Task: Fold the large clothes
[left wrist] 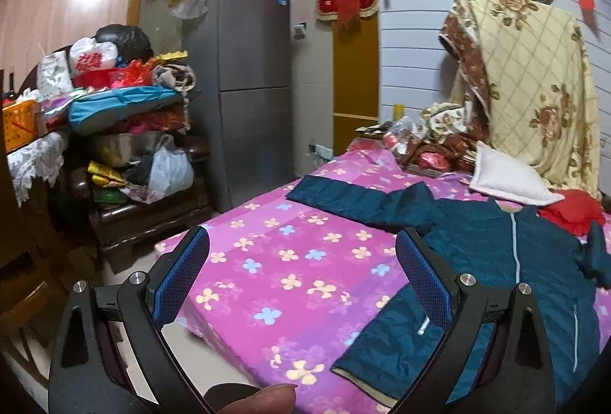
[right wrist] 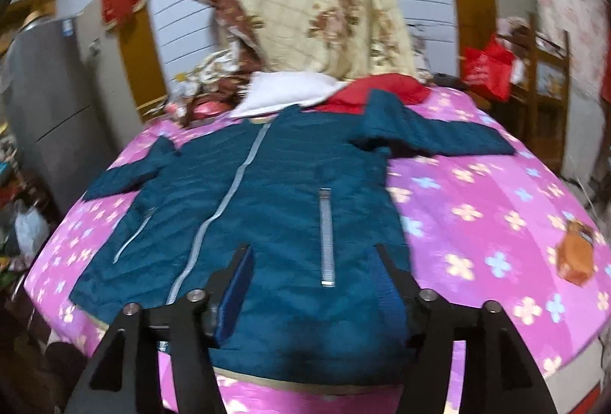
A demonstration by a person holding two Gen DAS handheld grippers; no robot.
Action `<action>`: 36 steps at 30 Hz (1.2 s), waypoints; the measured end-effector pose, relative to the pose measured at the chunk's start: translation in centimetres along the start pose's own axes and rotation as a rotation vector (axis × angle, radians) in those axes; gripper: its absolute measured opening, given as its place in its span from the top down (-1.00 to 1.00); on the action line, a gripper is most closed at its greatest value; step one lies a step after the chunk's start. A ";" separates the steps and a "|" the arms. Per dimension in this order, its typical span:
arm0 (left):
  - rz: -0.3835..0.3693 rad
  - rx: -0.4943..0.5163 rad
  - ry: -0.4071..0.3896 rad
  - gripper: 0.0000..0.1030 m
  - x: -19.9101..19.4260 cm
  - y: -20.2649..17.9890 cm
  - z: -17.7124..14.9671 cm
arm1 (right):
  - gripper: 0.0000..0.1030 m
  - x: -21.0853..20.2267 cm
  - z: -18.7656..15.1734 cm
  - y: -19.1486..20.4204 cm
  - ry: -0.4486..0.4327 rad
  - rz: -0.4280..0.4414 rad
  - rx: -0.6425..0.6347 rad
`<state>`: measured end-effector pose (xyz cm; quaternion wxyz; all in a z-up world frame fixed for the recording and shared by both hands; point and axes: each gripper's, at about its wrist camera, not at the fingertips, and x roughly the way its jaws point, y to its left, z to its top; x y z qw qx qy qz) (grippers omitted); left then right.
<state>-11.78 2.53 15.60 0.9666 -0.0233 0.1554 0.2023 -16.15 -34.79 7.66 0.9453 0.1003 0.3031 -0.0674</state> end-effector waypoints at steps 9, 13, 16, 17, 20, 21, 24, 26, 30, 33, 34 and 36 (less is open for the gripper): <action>-0.062 0.010 0.040 -0.91 -0.3 -1.0 0.0 | -0.25 7.8 -2.5 11.8 0.193 0.131 -0.340; -0.067 0.026 0.039 -0.91 -0.2 -1.6 -0.2 | -0.18 11.1 -3.1 14.8 0.251 0.156 -0.369; -0.074 0.035 0.027 -0.91 -0.4 -1.6 -0.5 | -0.15 11.4 -4.1 15.4 0.301 0.182 -0.342; -0.081 0.032 0.024 -0.91 -0.4 -1.6 -0.6 | -0.15 11.1 -4.5 15.2 0.306 0.194 -0.325; -0.120 0.035 0.016 -0.91 -0.6 -1.8 -0.8 | -0.15 10.0 -6.0 14.2 0.315 0.209 -0.265; -0.126 0.042 0.014 -0.91 -0.7 -2.1 -0.9 | -0.15 9.6 -6.4 14.0 0.312 0.201 -0.262; -0.153 0.055 0.013 -0.91 -1.1 -3.1 -0.9 | -0.15 7.9 -6.3 13.3 0.256 0.144 -0.283; -0.168 0.059 0.013 -0.91 -1.7 -3.7 -0.9 | -0.15 6.5 -5.4 12.4 0.200 0.132 -0.260; -0.195 0.089 -0.008 -0.91 -3.5 -5.0 -0.7 | -0.15 4.7 -3.9 10.2 0.139 0.120 -0.183; -0.219 0.111 -0.020 -0.91 -4.8 -5.9 -0.5 | -0.15 3.4 -3.2 8.6 0.087 0.087 -0.135; -0.233 0.114 -0.019 -0.91 -5.2 -6.2 -0.5 | -0.15 3.0 -3.2 8.3 0.074 0.076 -0.122; -0.251 0.114 -0.010 -0.91 -5.7 -6.6 -0.4 | -0.15 2.0 -2.9 7.3 0.054 0.066 -0.090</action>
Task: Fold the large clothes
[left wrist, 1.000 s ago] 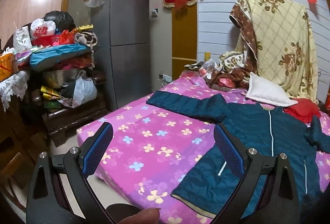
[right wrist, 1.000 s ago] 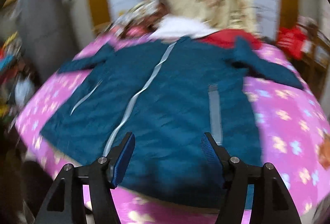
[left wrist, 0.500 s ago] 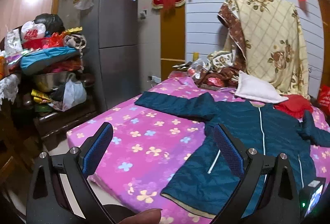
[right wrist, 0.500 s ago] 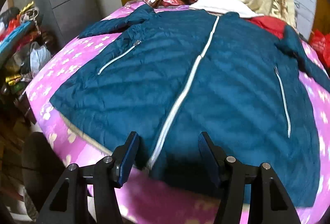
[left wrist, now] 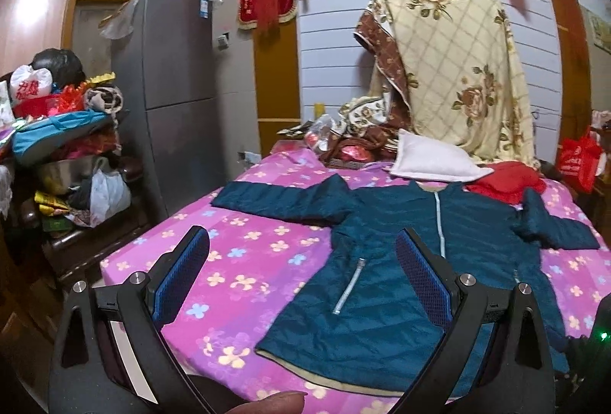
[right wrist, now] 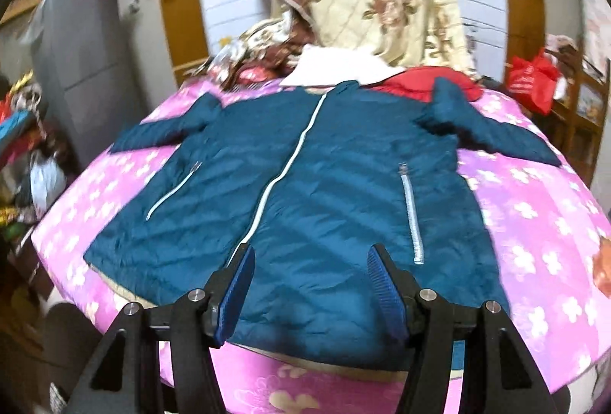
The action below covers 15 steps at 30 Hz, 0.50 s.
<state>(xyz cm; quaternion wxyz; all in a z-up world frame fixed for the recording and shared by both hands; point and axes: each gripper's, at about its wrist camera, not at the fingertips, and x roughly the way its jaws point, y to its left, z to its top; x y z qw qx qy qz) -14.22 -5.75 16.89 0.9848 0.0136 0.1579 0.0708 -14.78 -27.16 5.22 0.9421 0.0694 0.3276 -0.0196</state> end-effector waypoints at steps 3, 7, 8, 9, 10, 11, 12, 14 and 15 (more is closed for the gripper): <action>-0.018 0.010 0.009 -0.91 -0.3 -0.8 0.0 | -0.24 -1.2 0.0 -0.5 -0.025 -0.011 0.004; -0.011 0.024 0.031 -0.91 0.2 -1.7 -0.1 | -0.28 -2.2 -0.2 -0.2 -0.074 -0.043 -0.036; -0.013 0.027 0.042 -0.91 0.5 -1.8 -0.3 | -0.30 -2.1 0.0 -0.2 -0.082 -0.044 -0.038; -0.014 0.029 0.052 -0.91 0.8 -1.8 -0.4 | -0.31 -2.2 0.1 -0.2 -0.089 -0.047 -0.036; -0.012 0.027 0.060 -0.91 1.1 -1.7 -0.6 | -0.32 -2.2 0.2 -0.3 -0.094 -0.052 -0.036; -0.009 0.024 0.068 -0.91 1.6 -1.6 -0.8 | -0.33 -2.2 0.2 -0.4 -0.099 -0.058 -0.039; -0.009 0.021 0.077 -0.91 1.9 -1.4 -1.0 | -0.33 -2.1 0.5 -0.5 -0.102 -0.081 -0.049; 0.001 0.023 0.098 -0.91 2.8 -1.2 -1.3 | -0.33 -1.9 0.9 -0.9 -0.108 -0.111 -0.056; 0.006 0.024 0.104 -0.91 3.0 -1.0 -1.3 | -0.33 -1.9 1.1 -1.2 -0.112 -0.125 -0.049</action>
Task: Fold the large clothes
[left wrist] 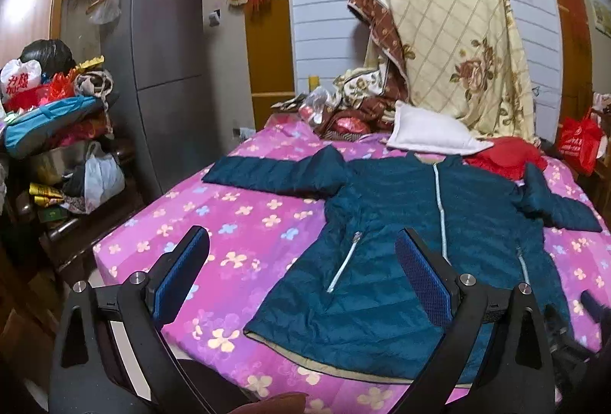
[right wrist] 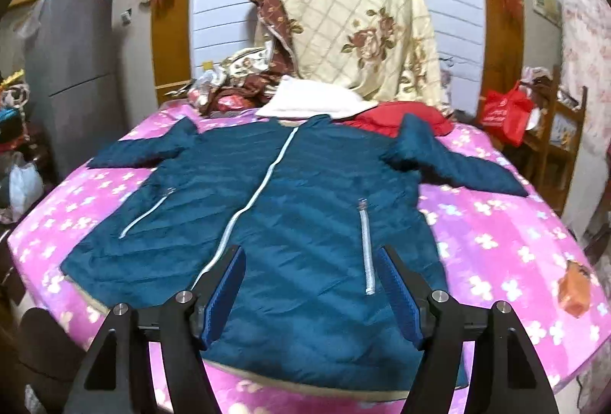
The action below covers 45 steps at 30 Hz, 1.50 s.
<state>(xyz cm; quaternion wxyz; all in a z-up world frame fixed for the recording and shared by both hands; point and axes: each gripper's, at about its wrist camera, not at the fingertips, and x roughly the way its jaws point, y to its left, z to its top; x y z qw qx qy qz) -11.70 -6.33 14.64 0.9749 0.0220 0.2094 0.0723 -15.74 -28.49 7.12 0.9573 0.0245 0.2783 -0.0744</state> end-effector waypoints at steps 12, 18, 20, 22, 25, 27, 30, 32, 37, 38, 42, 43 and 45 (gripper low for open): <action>0.059 -0.089 0.007 -0.91 0.2 3.3 0.4 | -0.35 -1.2 5.8 1.1 -0.036 0.109 0.028; 0.104 -0.092 -0.015 -0.91 0.4 4.0 0.2 | -0.44 -1.9 5.0 3.4 -0.089 0.143 -0.029; 0.089 -0.090 0.011 -0.91 1.1 3.8 0.2 | -0.44 -1.5 4.0 2.3 -0.076 0.057 -0.018; 0.058 -0.096 0.041 -0.91 1.4 3.9 0.0 | -0.44 -0.9 3.2 0.5 -0.035 0.027 0.041; 0.020 -0.107 0.057 -0.91 1.1 3.8 -0.2 | -0.45 -0.5 2.4 -1.7 0.023 0.039 0.149; -0.005 -0.115 0.066 -0.91 0.8 3.8 -0.2 | -0.45 -0.8 2.1 -2.1 0.027 0.030 0.165; -0.021 -0.111 0.065 -0.91 0.4 3.5 -0.1 | -0.45 -1.1 2.0 -1.8 0.025 0.014 0.150; -0.029 -0.110 0.063 -0.91 0.2 3.4 -0.1 | -0.45 -1.1 1.9 -1.7 0.026 0.027 0.145; -0.072 -0.108 0.098 -0.91 0.9 2.9 -0.4 | -0.45 -1.1 1.7 -0.5 0.018 0.020 0.092; -0.075 -0.106 0.105 -0.91 1.2 2.8 -0.4 | -0.45 -1.0 1.7 -0.3 0.019 0.019 0.084; -0.101 -0.101 0.136 -0.91 1.8 2.5 -0.7 | -0.45 -0.7 1.4 0.4 0.031 0.028 0.067; -0.103 -0.102 0.139 -0.91 1.8 2.4 -0.8 | -0.45 -0.6 1.3 0.6 0.034 0.028 0.061; -0.110 -0.100 0.143 -0.91 1.8 2.2 -0.9 | -0.45 -0.7 1.1 1.0 0.033 0.023 0.038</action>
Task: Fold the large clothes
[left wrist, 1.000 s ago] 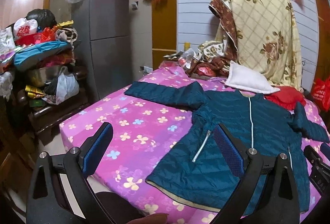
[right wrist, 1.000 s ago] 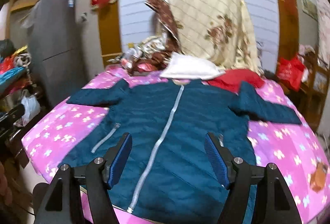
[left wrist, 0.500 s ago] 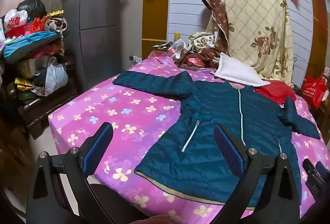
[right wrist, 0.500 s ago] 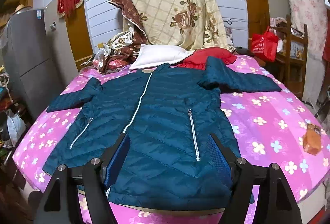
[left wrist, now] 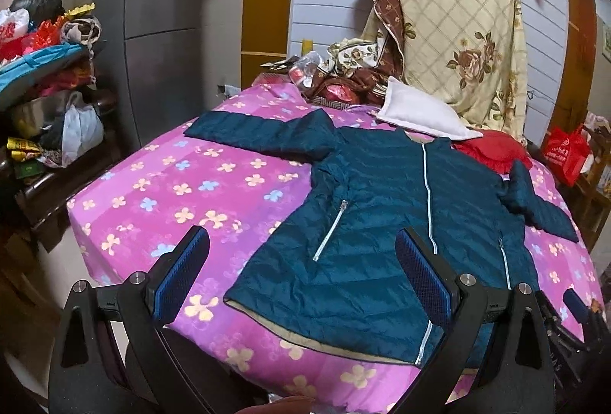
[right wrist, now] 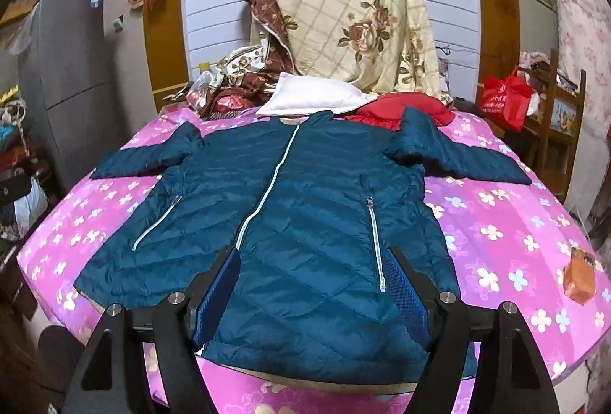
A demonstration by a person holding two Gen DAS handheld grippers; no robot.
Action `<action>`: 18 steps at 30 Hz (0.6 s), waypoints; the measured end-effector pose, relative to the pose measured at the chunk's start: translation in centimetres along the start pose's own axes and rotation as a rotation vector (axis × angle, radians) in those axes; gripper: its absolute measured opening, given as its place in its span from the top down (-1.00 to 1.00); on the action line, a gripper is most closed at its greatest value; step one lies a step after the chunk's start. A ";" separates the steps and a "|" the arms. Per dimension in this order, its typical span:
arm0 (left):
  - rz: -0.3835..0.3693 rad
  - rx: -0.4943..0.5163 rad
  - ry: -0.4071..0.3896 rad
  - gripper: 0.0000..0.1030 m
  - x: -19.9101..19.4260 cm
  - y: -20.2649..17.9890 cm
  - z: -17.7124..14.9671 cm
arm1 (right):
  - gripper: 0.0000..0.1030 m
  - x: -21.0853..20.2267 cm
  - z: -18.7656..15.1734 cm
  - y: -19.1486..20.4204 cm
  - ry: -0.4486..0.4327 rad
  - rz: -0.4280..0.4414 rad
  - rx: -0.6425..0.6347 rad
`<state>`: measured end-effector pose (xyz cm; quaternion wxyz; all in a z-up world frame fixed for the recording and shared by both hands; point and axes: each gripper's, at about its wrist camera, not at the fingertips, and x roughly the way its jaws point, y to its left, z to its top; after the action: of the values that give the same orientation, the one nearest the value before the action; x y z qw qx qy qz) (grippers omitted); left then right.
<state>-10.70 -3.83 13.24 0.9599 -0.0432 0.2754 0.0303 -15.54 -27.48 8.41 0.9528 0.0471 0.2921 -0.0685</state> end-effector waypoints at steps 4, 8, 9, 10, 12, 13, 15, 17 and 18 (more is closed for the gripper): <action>-0.011 0.010 0.005 -0.91 0.1 -0.4 -0.2 | -0.45 0.0 -0.1 0.5 -0.003 -0.008 -0.018; -0.018 0.021 0.015 -0.91 0.3 -0.7 -0.4 | -0.45 0.1 -0.2 0.5 0.005 -0.013 -0.012; -0.019 0.023 0.018 -0.91 0.4 -0.8 -0.4 | -0.45 0.2 -0.3 0.5 0.008 -0.014 -0.011; -0.022 0.025 0.022 -0.91 0.4 -0.9 -0.4 | -0.45 0.2 -0.3 0.5 0.010 -0.015 -0.010; -0.025 0.025 0.025 -0.91 0.5 -0.9 -0.5 | -0.45 0.3 -0.4 0.5 0.014 -0.018 -0.009; -0.025 0.027 0.027 -0.91 0.5 -0.9 -0.5 | -0.45 0.4 -0.4 0.5 0.015 -0.019 -0.012; -0.027 0.029 0.028 -0.91 0.6 -1.0 -0.6 | -0.45 0.5 -0.4 0.5 0.016 -0.020 -0.012; -0.029 0.028 0.032 -0.91 0.7 -1.0 -0.6 | -0.45 0.5 -0.4 0.5 0.018 -0.020 -0.012; -0.030 0.028 0.034 -0.91 0.7 -1.1 -0.6 | -0.45 0.5 -0.5 0.5 0.019 -0.020 -0.012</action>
<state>-10.31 -5.00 12.37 0.9559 -0.0342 0.2914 0.0113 -15.31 -26.94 7.76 0.9495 0.0392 0.3020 -0.0757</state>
